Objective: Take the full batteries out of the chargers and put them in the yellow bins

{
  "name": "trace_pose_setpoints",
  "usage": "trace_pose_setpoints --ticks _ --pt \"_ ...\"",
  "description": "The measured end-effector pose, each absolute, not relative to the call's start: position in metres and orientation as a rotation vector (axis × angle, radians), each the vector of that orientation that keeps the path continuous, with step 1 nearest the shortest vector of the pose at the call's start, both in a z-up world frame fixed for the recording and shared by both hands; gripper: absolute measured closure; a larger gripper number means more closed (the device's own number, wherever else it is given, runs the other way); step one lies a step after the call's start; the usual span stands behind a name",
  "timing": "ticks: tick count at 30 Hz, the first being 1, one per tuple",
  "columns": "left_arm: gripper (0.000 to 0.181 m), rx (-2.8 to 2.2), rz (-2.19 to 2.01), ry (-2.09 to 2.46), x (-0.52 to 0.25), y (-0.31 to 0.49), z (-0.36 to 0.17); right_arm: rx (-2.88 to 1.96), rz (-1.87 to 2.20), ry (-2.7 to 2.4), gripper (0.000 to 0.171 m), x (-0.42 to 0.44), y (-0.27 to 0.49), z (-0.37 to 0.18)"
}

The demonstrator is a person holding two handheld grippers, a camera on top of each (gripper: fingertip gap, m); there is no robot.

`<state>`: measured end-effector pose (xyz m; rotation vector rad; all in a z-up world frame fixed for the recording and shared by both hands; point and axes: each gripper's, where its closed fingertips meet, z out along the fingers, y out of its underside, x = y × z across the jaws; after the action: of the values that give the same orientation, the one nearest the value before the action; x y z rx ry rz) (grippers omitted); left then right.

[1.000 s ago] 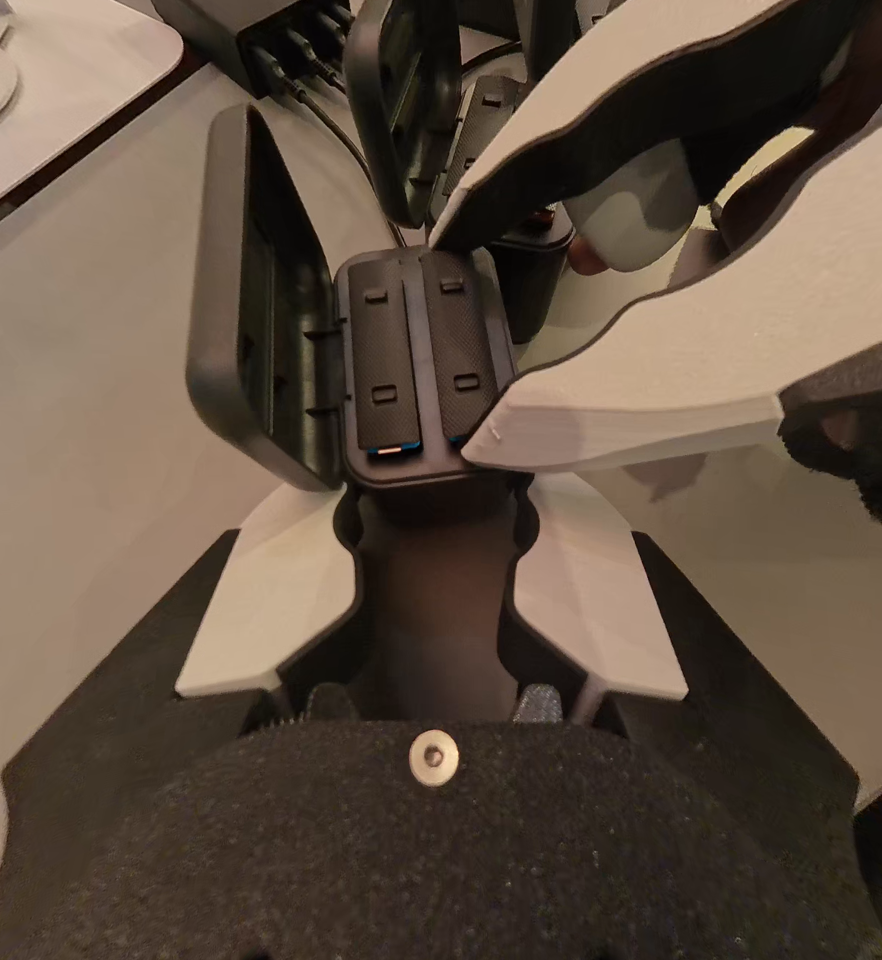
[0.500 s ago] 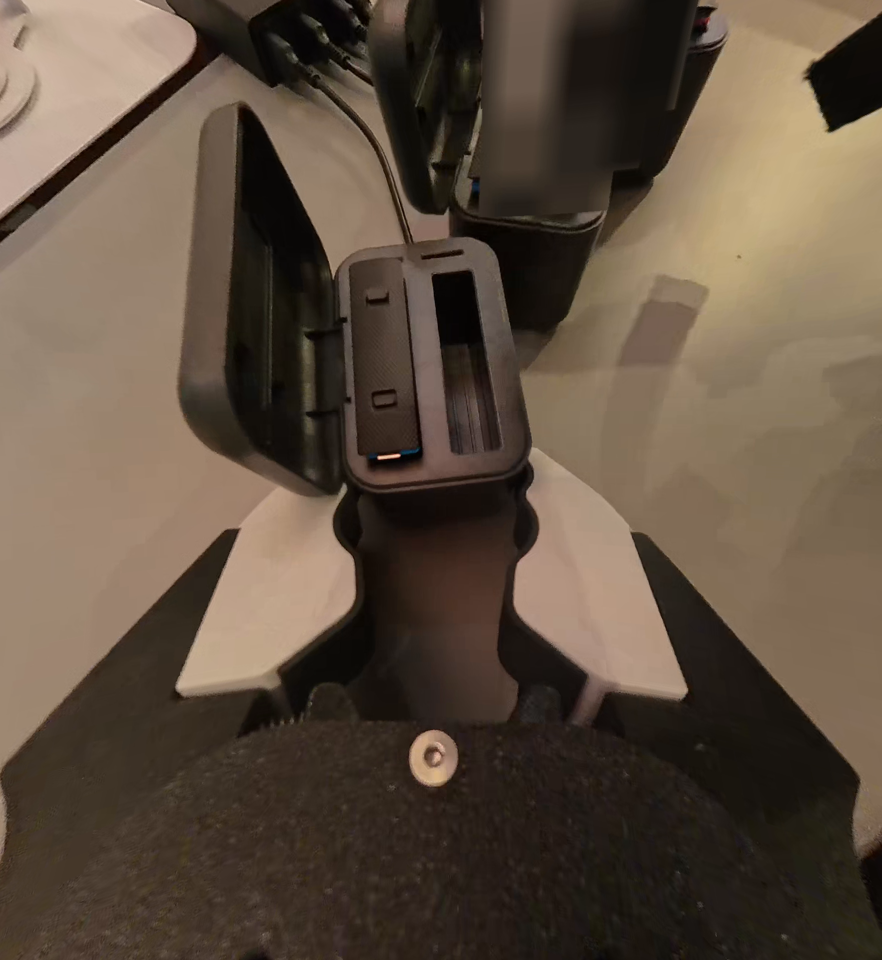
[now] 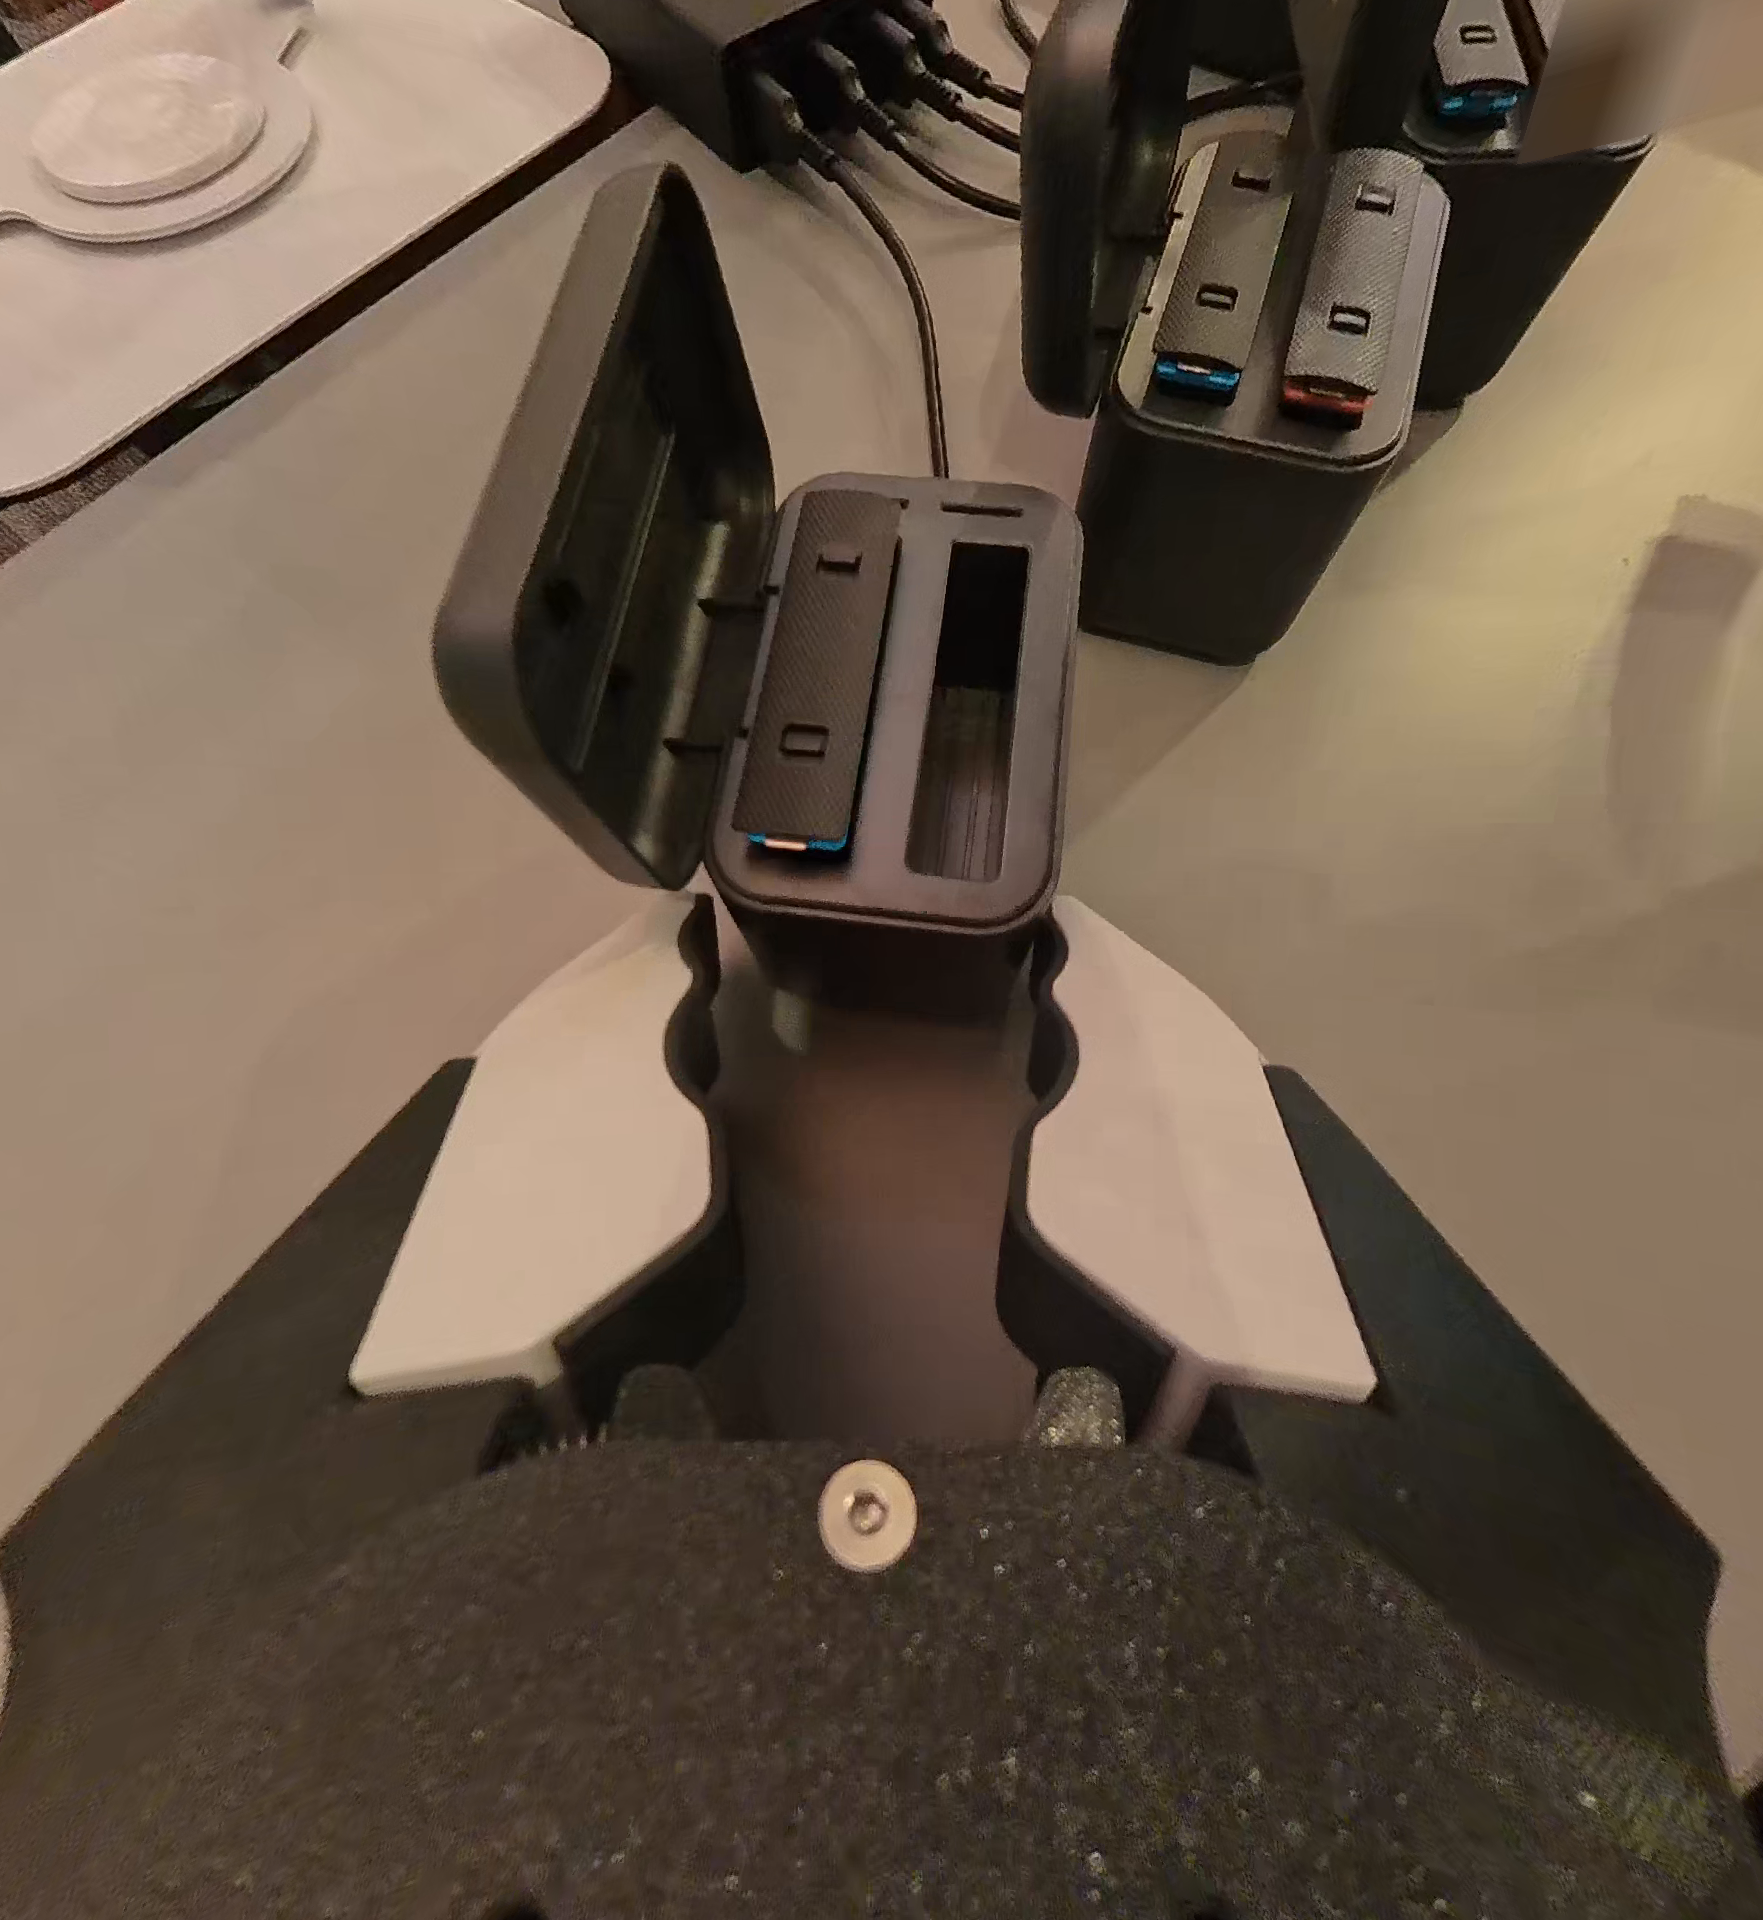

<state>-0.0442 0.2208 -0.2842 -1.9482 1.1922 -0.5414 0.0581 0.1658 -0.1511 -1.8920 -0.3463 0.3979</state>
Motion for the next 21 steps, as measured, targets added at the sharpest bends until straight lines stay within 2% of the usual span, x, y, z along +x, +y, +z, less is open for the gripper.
trace_pose_setpoints --ticks 8,16,21 --pt "0.125 -1.946 -0.505 1.205 -0.046 0.220 -0.286 -1.861 0.249 -0.174 0.112 0.157 0.130 -0.141" --pt "0.126 -1.951 -0.480 1.223 -0.046 0.220 -0.289 -1.867 0.014 0.044 0.112 0.313 0.081 -0.120" --pt "0.126 -1.953 -0.483 1.222 -0.046 0.220 -0.289 -1.940 -0.071 0.219 0.112 0.406 0.045 -0.135"
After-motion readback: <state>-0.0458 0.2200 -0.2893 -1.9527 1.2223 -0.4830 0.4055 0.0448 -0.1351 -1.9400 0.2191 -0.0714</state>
